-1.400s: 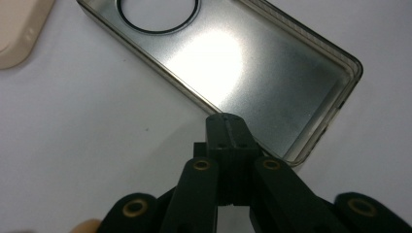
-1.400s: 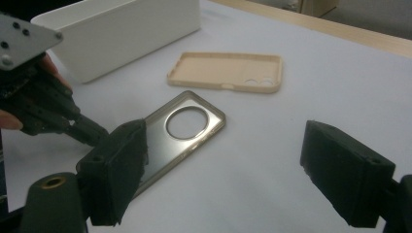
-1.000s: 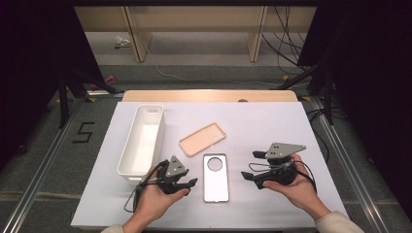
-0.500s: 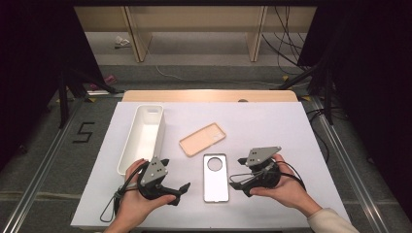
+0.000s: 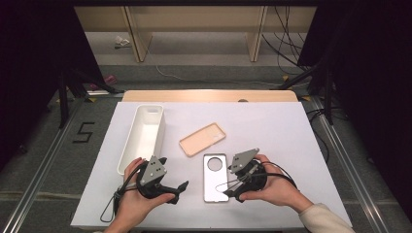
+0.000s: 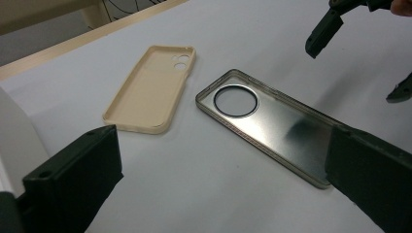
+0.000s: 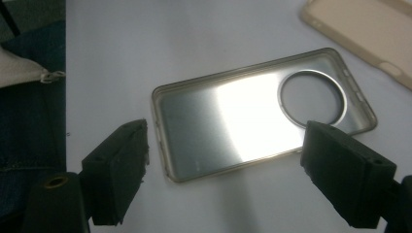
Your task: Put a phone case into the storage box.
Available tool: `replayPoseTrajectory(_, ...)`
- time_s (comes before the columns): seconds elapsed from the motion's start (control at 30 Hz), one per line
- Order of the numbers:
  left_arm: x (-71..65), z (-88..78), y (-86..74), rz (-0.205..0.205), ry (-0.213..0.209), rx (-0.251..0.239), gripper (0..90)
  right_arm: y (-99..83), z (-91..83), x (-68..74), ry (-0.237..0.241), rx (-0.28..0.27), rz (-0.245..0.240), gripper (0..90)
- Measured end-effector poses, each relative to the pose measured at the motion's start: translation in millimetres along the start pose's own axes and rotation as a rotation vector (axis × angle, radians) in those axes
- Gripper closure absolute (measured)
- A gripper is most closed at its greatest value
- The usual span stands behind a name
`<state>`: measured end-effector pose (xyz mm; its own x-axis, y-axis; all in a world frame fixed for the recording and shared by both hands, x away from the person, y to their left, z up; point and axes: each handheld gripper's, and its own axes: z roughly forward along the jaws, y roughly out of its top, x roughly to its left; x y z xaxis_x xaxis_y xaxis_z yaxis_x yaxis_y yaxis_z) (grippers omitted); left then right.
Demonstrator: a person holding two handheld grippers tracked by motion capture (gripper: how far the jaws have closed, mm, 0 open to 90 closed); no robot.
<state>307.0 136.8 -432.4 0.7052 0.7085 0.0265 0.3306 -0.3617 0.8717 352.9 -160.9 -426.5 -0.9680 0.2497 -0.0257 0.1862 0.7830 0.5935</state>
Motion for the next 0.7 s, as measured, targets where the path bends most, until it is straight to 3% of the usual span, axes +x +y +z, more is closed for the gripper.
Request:
replayPoseTrajectory(0.3, -0.9, 1.6, 0.0, 0.004, -0.004, 0.003, 0.0, 16.9, 25.6, 16.0, 0.064, 0.145, -0.097, 22.2)
replayPoseTrajectory(0.7, 0.1, 2.6, -0.4, 0.004, -0.004, 0.003, 0.4, 31.5, 52.3, 24.2, 0.044, 0.326, -0.173, 29.2)
